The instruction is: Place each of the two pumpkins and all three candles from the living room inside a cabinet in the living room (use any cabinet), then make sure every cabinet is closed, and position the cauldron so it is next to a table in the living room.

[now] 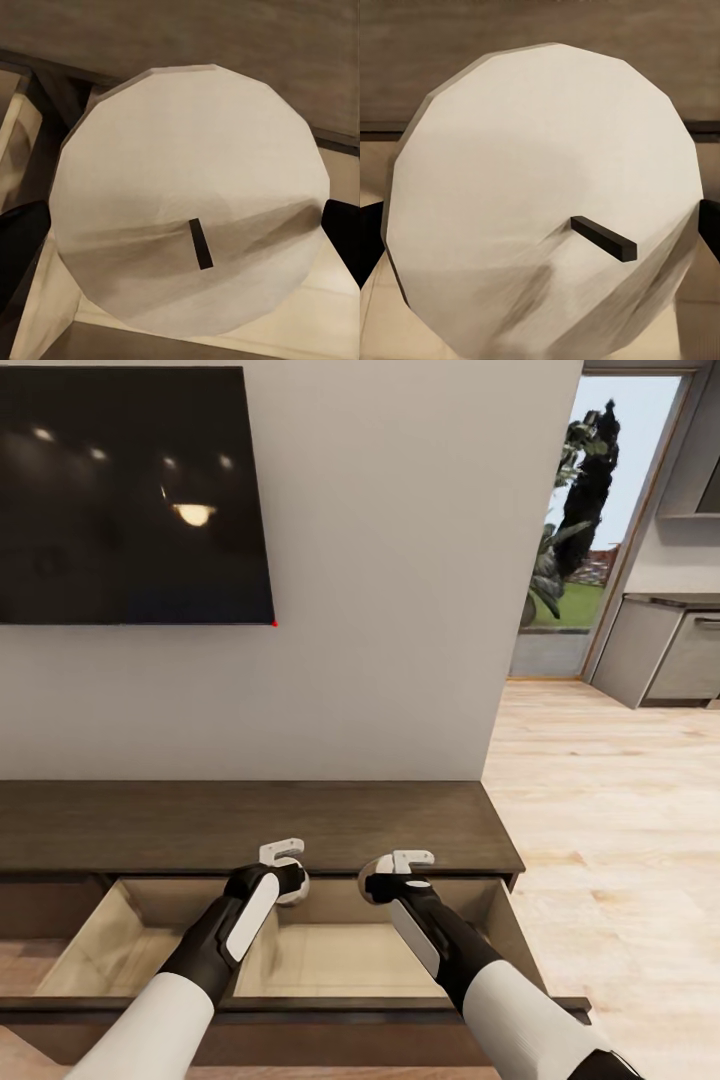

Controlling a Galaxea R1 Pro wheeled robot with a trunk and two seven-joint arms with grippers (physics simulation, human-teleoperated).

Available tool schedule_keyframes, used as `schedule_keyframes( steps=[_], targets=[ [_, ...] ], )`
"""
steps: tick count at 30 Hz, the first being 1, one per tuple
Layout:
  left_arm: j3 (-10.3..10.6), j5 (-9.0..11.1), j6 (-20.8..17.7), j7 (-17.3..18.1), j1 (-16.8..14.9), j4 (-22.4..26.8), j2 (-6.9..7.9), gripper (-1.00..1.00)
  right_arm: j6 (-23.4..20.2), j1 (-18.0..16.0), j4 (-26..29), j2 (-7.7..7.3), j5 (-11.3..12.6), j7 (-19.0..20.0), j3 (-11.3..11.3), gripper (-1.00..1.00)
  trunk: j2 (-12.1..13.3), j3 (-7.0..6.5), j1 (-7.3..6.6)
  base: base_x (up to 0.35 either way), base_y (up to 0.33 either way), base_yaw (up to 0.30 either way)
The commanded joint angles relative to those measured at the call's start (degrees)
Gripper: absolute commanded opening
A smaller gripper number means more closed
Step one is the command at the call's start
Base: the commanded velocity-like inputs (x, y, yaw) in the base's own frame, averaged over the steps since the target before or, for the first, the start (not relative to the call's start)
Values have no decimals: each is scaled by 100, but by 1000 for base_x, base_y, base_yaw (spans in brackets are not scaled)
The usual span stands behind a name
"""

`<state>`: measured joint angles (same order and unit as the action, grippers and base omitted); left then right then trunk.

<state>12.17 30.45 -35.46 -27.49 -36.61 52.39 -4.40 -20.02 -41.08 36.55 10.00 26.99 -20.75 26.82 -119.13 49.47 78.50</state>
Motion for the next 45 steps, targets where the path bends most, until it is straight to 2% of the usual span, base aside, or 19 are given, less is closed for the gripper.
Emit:
schedule_keyframes(
  steps=[1, 14, 28, 33, 36, 42, 45],
  targets=[
    [14, 60, -5, -56, -4, 5, 2, -100, -19, -5, 12, 0, 26, -31, 16, -100, -44, 24, 22, 0, 0, 0],
    [14, 59, -25, -103, -4, 11, -20, -100, -35, -5, 25, 0, 22, -15, 16, -100, -566, 257, 307, 0, 0, 0],
    [13, 138, -88, -110, -4, 97, -47, -100, -338, -5, 37, 0, 46, -94, 10, -100, -1127, 508, 615, 0, 0, 0],
    [14, 144, -110, -123, -4, 103, -53, -100, -457, -5, 63, 0, 45, -405, 7, -100, -1328, 598, 724, 0, 0, 0],
    [7, 138, -131, -130, -4, 111, -77, -100, -620, -5, 83, 0, 44, -738, 7, -100, -1328, 598, 724, 0, 0, 0],
    [13, 136, -417, -137, -4, 110, -115, -100, -668, -5, 89, 0, 49, -844, 7, -100, -1568, 706, 856, 0, 0, 0],
    [14, 143, -439, -142, -4, 106, -137, -100, -670, -5, 89, 0, 51, -844, 7, -100, -1689, 760, 922, 0, 0, 0]
  ],
)
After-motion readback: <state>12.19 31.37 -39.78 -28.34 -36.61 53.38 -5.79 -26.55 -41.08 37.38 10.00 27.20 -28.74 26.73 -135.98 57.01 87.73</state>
